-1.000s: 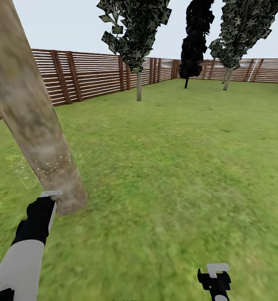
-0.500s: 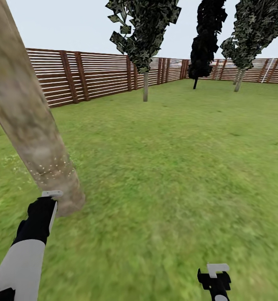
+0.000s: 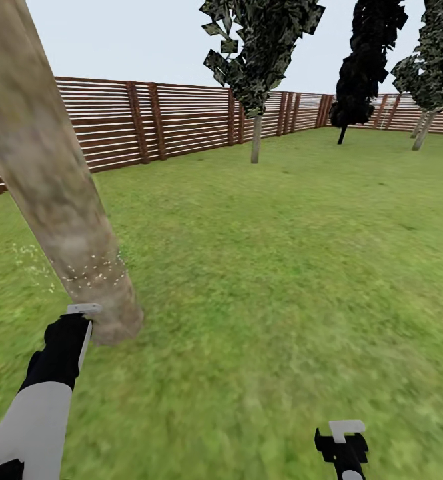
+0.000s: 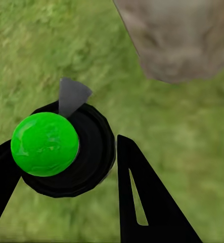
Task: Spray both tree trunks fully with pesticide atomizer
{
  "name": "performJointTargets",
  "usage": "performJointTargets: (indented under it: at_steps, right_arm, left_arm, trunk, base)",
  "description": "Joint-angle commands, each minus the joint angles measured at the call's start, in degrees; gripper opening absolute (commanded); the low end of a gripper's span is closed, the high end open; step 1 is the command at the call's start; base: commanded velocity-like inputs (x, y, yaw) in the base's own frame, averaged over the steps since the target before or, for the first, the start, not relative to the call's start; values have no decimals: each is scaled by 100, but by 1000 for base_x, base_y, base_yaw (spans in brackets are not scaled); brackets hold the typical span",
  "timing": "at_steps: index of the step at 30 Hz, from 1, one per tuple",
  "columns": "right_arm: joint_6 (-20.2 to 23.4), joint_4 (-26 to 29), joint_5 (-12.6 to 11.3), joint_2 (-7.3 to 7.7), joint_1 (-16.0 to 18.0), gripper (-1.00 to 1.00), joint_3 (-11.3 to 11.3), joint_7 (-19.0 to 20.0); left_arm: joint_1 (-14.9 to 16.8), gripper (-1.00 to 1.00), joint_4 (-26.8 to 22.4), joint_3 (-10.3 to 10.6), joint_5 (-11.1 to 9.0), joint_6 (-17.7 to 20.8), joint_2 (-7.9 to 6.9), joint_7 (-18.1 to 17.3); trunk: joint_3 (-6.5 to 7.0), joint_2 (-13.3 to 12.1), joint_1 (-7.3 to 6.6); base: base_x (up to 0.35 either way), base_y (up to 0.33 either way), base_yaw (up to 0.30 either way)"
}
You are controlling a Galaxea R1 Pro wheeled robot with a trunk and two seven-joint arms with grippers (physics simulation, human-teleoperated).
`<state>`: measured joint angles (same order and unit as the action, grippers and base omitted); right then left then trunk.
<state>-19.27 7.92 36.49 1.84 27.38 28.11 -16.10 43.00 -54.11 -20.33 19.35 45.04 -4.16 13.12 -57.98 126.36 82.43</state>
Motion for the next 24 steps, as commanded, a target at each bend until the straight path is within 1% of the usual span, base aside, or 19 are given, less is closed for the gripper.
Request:
performJointTargets:
  at_steps: [1,4,6,8,9,11,12,13,14,16,17,18,19,20,22,23,24]
  right_arm:
    - [-24,-10,60,0,4,100,46,-15]
    - [-24,-10,62,0,4,100,46,-15]
    - [-24,-10,63,0,4,100,46,-15]
    - [-24,-10,65,0,4,100,46,-15]
    - [-24,-10,64,0,4,100,46,-14]
    - [-24,-10,64,0,4,100,46,-16]
    - [-24,-10,66,0,4,100,46,-14]
    - [-24,-6,78,-2,4,100,40,-4]
    - [-19,-2,91,-5,4,100,30,12]
    - [-13,7,180,-8,6,100,-29,78]
    - [-10,23,342,-6,7,100,-175,251]
    - [-8,79,542,-3,6,100,-344,542]
    - [-7,312,778,-6,5,100,-477,1128]
    - [-6,653,935,-8,5,100,-537,1858]
    - [4,1295,1040,-8,9,100,-568,3208]
    - [8,1620,1067,-7,13,100,-573,3955]
    - [10,1918,1081,-5,20,100,-576,4644]
  left_arm:
    - [5,-100,-4,-2,-10,24,2,24]
    - [-1,-100,3,-18,-12,27,14,27]
    - [-11,-100,19,-29,-10,24,97,32]
    - [-128,-100,79,-29,-19,2,128,24]
    - [-286,-100,95,-26,-24,-112,145,2]
    - [-564,-100,104,-25,-28,-515,172,-45]
    - [-711,-100,108,-24,-54,-701,175,-128]
    - [-842,-100,109,-21,-75,-836,175,-353]
    - [-945,-100,110,-7,-86,-995,166,-709]
    - [-1105,-100,117,12,-65,-1444,115,-1578]
    - [-1216,-100,123,20,-18,-1736,78,-2057]
    - [-1340,-100,127,53,61,-2047,27,-2493]
    - [-1479,-100,175,197,262,-2506,-106,-3152]
    - [-1541,-100,303,367,472,-2900,-282,-3897]
    - [-1561,-100,577,497,680,-3401,-503,-5007]
    - [-1551,-100,663,523,746,-3675,-574,-5479]
    - [-1539,-100,707,539,865,-3891,-614,-5876]
  trunk:
    - [-5,2,1]
    - [-5,2,1]
    - [-5,2,1]
    - [-5,2,1]
    - [-5,2,1]
    - [-5,2,1]
    - [-5,2,1]
    - [-5,2,1]
    - [-5,2,1]
    - [-5,2,1]
    - [-5,2,1]
    - [-5,2,1]
    - [-5,2,1]
    - [-5,2,1]
    - [-5,2,1]
    - [-5,2,1]
    - [-5,2,1]
  base:
    - [174,-229,275]
    - [114,-250,275]
    - [14,-269,161]
    - [-162,-226,26]
    - [-252,-168,8]
    - [-288,-131,3]
    - [-303,-115,1]
    - [-307,-111,1]
    - [-308,-107,0]
    - [-237,-74,0]
    - [-98,-27,0]
    - [-50,-14,0]
    - [-21,-6,0]
    - [-8,-2,0]
    - [-3,-1,0]
    - [-1,0,0]
    - [0,0,0]
